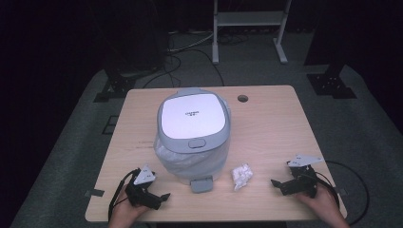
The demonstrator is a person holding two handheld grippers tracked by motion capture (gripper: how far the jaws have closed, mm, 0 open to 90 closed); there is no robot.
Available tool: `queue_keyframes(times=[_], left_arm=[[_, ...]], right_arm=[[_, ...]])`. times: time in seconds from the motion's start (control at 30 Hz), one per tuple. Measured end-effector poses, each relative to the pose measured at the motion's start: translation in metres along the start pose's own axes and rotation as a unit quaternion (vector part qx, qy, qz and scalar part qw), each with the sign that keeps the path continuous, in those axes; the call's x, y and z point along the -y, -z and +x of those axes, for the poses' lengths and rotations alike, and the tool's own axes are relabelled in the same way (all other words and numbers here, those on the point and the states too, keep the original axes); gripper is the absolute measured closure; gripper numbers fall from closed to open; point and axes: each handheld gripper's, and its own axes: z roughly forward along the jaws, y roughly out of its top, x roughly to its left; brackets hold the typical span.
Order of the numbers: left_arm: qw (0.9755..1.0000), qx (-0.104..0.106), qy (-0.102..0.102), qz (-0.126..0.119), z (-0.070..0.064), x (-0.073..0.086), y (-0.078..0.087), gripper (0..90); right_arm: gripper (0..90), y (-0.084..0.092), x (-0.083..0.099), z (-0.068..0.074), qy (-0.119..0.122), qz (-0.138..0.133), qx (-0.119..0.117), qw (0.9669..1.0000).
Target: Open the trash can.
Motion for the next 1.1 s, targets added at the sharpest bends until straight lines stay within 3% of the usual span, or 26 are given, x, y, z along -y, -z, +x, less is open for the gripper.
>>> queue_keyframes(times=[0.23, 0.6, 0.7, 0.8, 1.1], left_arm=[[1.0, -0.001, 0.0, -0.002, 0.0, -0.001, 0.0, 0.0], [0.9996, 0.023, 0.005, -0.014, 0.0, -0.006, 0.007, 13.2], [0.9993, 0.024, -0.001, -0.029, -0.002, -0.005, 0.013, 20.4], [0.999, 0.025, 0.001, -0.038, -0.002, -0.006, 0.019, 24.0], [0.9972, 0.032, 0.005, -0.067, -0.004, -0.009, 0.036, 46.9]], right_arm=[[0.0, 0.0, 0.0, 0.0, 0.0, 0.0, 0.0, 1.0], [0.0, 0.0, 0.0, 0.0, 0.0, 0.0, 0.0, 1.0], [0.0, 0.0, 0.0, 0.0, 0.0, 0.0, 0.0, 1.0], [0.0, 0.0, 0.0, 0.0, 0.0, 0.0, 0.0, 1.0], [0.0, 0.0, 0.0, 0.0, 0.0, 0.0, 0.0, 1.0]])
